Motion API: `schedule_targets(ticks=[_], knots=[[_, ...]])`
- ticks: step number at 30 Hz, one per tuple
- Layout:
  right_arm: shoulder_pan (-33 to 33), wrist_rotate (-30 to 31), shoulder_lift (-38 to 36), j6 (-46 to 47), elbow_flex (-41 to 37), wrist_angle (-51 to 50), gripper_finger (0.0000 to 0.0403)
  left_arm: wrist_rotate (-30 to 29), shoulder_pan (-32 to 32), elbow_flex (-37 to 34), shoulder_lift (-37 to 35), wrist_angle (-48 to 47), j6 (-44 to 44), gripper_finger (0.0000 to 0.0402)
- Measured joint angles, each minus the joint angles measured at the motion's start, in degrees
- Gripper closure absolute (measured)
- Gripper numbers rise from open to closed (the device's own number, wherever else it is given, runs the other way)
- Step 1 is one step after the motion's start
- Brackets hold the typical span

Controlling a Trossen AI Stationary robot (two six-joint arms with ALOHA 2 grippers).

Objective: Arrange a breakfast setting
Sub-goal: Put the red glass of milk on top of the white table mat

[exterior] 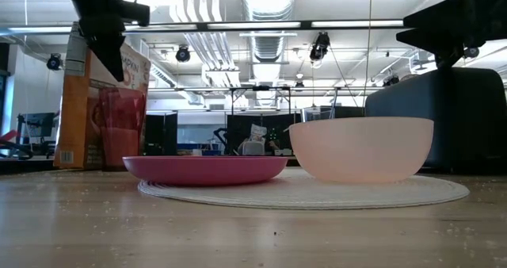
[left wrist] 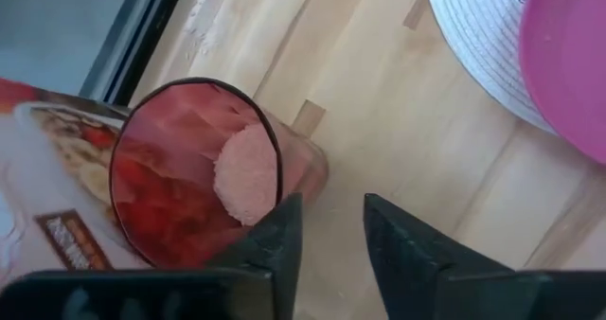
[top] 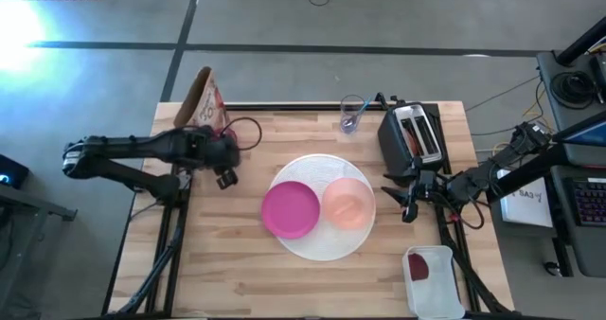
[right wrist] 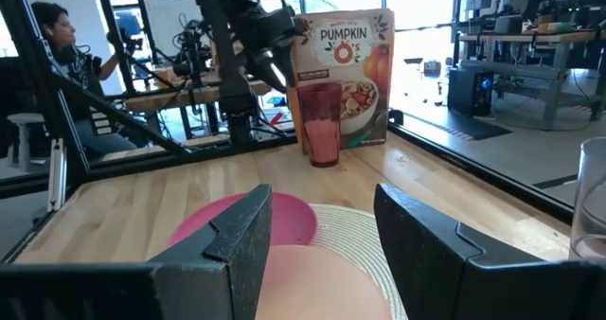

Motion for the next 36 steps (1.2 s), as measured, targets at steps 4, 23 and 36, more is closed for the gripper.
schedule_targets(ticks=[4, 23, 36], knots=[[0.0, 0.0, 0.0, 0.0, 0.0, 0.0, 0.0225, 0.8, 2.2, 0.0, 0.1, 0.4, 4.9, 0.0271], [0.0, 0.0, 0.0, 0.0, 0.0, 0.0, 0.0225, 4.5, 6.0, 0.0, 0.4, 4.0, 6.0, 0.0274], [0.0, 0.0, 0.0, 0.0, 0.0, 0.0, 0.0225, 5.1, 11.6, 0.0, 6.3, 3.2, 6.5, 0.0278]])
